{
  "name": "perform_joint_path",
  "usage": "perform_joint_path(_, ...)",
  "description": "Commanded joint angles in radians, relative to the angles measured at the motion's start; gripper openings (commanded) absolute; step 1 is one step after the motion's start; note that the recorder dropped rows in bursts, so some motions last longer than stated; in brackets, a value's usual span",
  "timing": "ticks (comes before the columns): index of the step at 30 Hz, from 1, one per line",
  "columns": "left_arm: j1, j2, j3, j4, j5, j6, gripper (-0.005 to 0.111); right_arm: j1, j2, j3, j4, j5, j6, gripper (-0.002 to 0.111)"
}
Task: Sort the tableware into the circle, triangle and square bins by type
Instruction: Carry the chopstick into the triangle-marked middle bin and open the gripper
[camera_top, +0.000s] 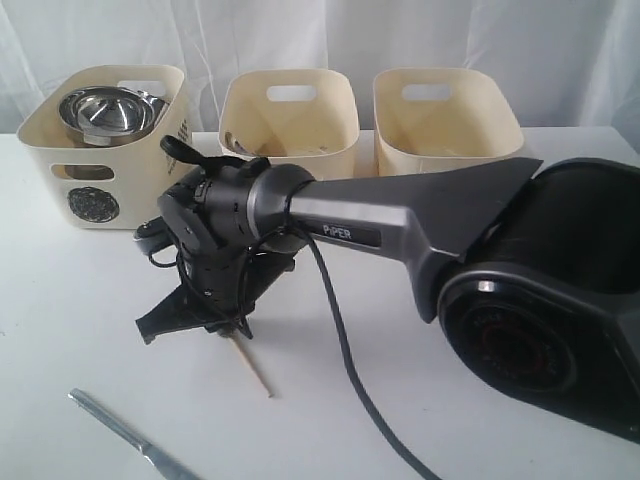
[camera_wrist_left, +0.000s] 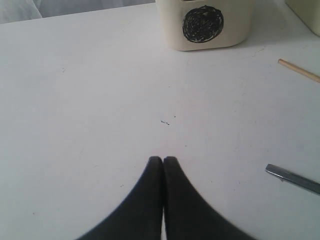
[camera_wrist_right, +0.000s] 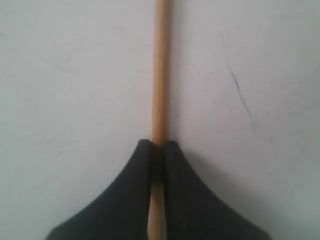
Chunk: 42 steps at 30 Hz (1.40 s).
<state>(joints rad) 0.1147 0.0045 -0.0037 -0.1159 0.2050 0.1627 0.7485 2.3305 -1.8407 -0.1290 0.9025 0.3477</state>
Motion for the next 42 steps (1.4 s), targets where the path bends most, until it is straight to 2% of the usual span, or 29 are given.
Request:
perform_joint_path(1, 0.0, -0.004, 0.004, -0.006, -0.003, 0.002, 0.0, 0.005, -0.051, 0.015, -0.006, 0.077, -0.026, 0.0)
perform_joint_path(7, 0.0, -0.004, 0.004, -0.006, -0.003, 0.002, 0.0, 0.018, -0.182, 0.015, -0.014, 0.066, -0.06, 0.0)
perform_joint_path(10, 0.0, -0.004, 0.004, -0.006, -0.003, 0.002, 0.0, 0.018, -0.249, 0.015, -0.101, 0.058, -0.056, 0.0)
perform_joint_path(18, 0.0, -0.004, 0.004, -0.006, -0.003, 0.002, 0.0, 0.018, -0.324, 0.015, -0.702, -0.061, 0.139, 0.0)
perform_joint_path(24, 0.0, -0.004, 0.004, -0.006, -0.003, 0.002, 0.0, 0.018, -0.317, 0.015, -0.885, -0.273, 0.171, 0.0)
perform_joint_path(27, 0.0, -0.004, 0.004, -0.006, -0.003, 0.002, 0.0, 0.018, -0.309, 0.015, -0.985, -0.33, 0.298, 0.0)
perform_joint_path(30, 0.0, -0.004, 0.004, -0.006, -0.003, 0.002, 0.0, -0.001, -0.263, 0.015, -1.259, -0.328, 0.501, 0.0)
perform_joint_path(32, 0.0, -0.004, 0.004, -0.006, -0.003, 0.002, 0.0, -0.032, -0.22, 0.015, -1.349, -0.353, 0.529, 0.0)
perform_joint_path(35, 0.0, -0.004, 0.004, -0.006, -0.003, 0.002, 0.0, -0.079, -0.178, 0.015, -1.369, -0.413, 0.531, 0.0)
perform_joint_path(42, 0.0, -0.004, 0.004, -0.006, -0.003, 0.002, 0.0, -0.174, -0.143, 0.015, -1.37, -0.42, 0.761, 0.0)
